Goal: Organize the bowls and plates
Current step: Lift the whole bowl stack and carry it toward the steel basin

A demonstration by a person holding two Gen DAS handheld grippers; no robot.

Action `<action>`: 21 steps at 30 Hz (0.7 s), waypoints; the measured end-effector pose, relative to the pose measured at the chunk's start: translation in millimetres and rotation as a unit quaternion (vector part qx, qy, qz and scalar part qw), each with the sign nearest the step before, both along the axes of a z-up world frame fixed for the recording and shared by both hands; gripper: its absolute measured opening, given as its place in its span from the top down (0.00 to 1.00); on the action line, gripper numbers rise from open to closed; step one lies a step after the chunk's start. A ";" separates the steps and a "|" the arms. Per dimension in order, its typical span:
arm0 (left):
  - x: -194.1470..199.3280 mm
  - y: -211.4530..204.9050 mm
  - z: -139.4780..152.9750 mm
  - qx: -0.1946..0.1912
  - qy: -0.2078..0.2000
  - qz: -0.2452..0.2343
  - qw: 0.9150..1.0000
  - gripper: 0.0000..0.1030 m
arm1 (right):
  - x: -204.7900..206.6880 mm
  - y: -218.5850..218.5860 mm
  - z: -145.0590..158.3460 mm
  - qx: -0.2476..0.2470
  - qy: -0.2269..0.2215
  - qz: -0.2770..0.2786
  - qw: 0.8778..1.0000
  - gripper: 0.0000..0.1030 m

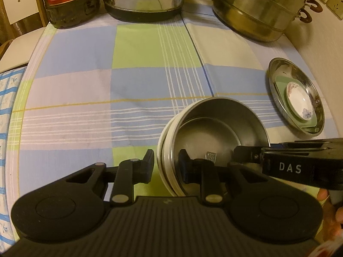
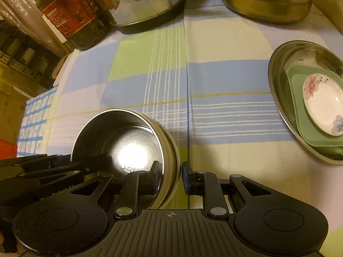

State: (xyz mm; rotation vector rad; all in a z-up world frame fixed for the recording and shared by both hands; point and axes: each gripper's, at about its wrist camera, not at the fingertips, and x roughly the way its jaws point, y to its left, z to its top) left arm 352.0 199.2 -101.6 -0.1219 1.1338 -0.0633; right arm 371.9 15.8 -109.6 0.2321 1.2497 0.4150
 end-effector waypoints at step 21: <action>-4.4 -8.3 3.8 0.006 -0.005 -0.017 1.000 0.80 | -2.1 -12.0 0.7 0.024 -0.001 -0.025 0.999 0.81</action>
